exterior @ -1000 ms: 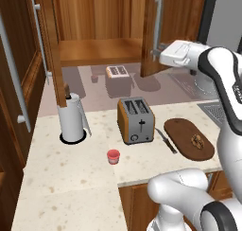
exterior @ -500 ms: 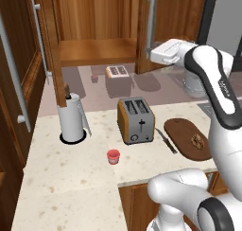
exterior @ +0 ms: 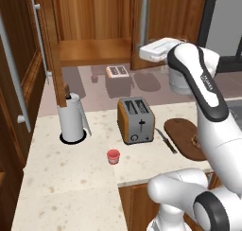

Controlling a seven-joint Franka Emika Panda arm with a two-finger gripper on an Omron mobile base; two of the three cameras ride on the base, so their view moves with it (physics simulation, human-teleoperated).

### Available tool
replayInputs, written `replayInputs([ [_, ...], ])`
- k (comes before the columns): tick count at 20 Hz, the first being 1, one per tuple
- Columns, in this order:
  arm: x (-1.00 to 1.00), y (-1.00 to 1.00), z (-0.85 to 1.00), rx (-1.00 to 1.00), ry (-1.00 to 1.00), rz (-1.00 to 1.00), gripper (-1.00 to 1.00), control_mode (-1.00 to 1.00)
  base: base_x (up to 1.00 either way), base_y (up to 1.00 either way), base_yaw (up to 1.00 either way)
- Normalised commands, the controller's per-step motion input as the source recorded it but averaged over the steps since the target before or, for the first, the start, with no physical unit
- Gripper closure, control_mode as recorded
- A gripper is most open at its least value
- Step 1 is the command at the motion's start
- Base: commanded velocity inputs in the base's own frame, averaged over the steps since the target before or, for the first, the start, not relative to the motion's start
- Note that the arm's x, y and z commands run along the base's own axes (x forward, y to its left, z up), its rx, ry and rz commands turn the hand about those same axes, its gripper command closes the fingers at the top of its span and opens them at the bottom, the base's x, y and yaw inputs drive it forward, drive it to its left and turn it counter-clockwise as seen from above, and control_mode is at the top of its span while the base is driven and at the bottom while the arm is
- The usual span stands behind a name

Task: Pick the bread, place it on the cutting board, pick the jam, place it on the counter, and close the cabinet.

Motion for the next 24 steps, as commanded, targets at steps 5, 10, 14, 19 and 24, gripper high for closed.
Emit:
replayInputs([
  [5, 0.41, 0.06, -0.1, 0.0, -0.01, -0.06, -1.0, -1.0, 0.0, 0.0, 0.0],
  [10, 0.39, 0.02, -0.05, 0.0, -0.02, -0.06, -1.0, -1.0, 0.0, 0.0, 0.0],
  [14, 0.29, 0.0, 0.0, 0.0, -0.02, -0.04, -1.0, -1.0, 0.0, 0.0, 0.0],
  [19, 0.29, 0.0, 0.0, 0.0, -0.02, -0.04, -1.0, -1.0, 0.0, 0.0, 0.0],
  [24, 0.36, 0.0, 0.0, 0.0, -0.01, -0.05, -1.0, -1.0, 0.0, 0.0, 0.0],
])
